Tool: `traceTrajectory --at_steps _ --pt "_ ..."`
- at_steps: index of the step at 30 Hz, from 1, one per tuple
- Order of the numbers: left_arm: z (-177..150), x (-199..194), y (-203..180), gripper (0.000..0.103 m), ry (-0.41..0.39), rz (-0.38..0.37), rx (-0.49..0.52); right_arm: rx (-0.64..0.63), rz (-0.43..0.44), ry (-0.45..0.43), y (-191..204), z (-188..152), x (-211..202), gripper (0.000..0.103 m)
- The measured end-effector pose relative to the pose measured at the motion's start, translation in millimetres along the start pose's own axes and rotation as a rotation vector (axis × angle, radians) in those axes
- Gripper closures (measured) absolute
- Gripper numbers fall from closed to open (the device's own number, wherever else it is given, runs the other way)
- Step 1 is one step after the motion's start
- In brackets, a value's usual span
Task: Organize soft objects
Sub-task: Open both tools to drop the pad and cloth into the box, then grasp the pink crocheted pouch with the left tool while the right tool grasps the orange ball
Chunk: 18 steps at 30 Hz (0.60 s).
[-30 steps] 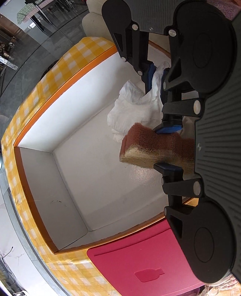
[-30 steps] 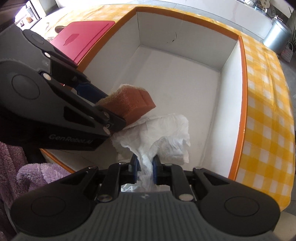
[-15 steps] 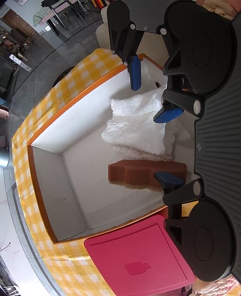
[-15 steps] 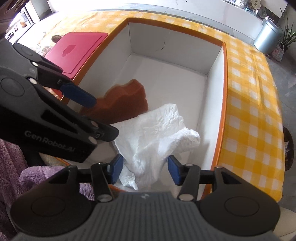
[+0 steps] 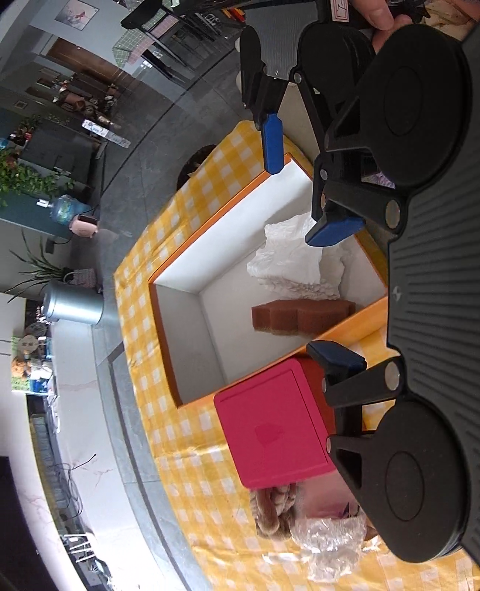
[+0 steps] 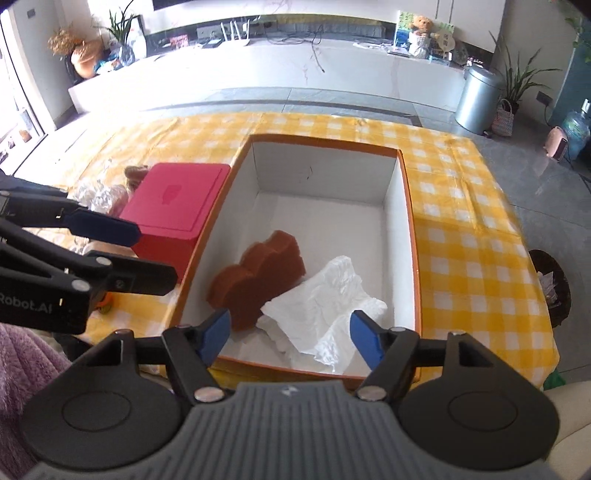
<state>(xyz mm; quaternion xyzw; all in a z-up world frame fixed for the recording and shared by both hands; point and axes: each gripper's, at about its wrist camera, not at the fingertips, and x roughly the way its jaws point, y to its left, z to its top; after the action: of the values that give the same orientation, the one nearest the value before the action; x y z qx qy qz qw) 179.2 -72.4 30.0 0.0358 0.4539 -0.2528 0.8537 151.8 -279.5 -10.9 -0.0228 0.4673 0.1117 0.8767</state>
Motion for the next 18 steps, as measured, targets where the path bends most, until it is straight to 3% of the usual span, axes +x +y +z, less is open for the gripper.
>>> traceTrajectory --at_steps 5,9,18 --pt "-23.2 -36.3 26.3 0.036 -0.074 0.049 -0.061 0.07 0.041 -0.087 29.0 -14.3 -18.5 0.032" --pt "-44.2 -60.0 61.2 0.036 -0.112 0.099 -0.128 0.104 0.11 -0.109 58.6 -23.1 -19.2 0.032" --pt "-83.3 -68.6 136.8 0.036 -0.035 0.233 -0.175 0.045 0.213 -0.102 131.5 -23.7 6.9 0.033"
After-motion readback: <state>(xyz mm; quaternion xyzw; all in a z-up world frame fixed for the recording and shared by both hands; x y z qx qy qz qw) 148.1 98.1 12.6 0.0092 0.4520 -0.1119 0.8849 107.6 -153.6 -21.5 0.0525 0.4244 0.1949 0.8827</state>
